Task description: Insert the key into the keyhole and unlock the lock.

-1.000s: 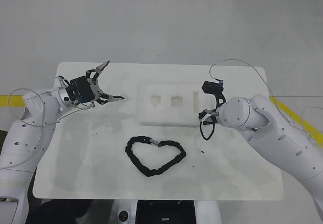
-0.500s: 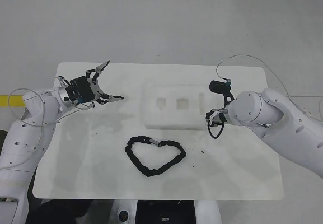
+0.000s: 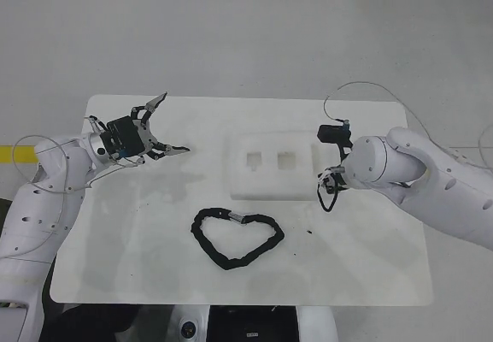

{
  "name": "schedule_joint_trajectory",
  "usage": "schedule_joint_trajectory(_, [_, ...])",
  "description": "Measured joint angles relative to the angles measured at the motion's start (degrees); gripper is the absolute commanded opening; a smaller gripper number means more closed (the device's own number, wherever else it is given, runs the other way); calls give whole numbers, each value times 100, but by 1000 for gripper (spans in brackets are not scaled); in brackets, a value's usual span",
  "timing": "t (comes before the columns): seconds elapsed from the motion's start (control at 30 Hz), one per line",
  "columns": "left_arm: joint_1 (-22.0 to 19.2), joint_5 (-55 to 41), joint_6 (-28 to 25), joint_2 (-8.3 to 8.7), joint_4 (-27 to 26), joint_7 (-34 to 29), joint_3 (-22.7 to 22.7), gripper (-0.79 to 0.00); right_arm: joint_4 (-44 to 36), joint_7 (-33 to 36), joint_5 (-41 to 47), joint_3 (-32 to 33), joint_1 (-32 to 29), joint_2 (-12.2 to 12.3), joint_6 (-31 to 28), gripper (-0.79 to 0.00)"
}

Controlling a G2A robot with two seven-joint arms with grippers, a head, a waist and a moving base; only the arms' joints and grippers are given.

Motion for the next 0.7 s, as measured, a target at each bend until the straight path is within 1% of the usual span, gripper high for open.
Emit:
schedule_joint_trajectory(0.17, [0,0,0,0,0,0,0,0,-141,24,229,-2,171,84,-24,-785])
schedule_joint_trajectory(0.47, [0,0,0,0,0,0,0,0,-596,59,1133,72,402,391,-86,-785])
schedule_joint_trajectory(0.63, [0,0,0,0,0,0,0,0,-652,-326,1636,427,51,573,-531,-785])
schedule_joint_trajectory(0.7, [0,0,0,0,0,0,0,0,-673,-590,1870,596,-152,659,-837,-785])
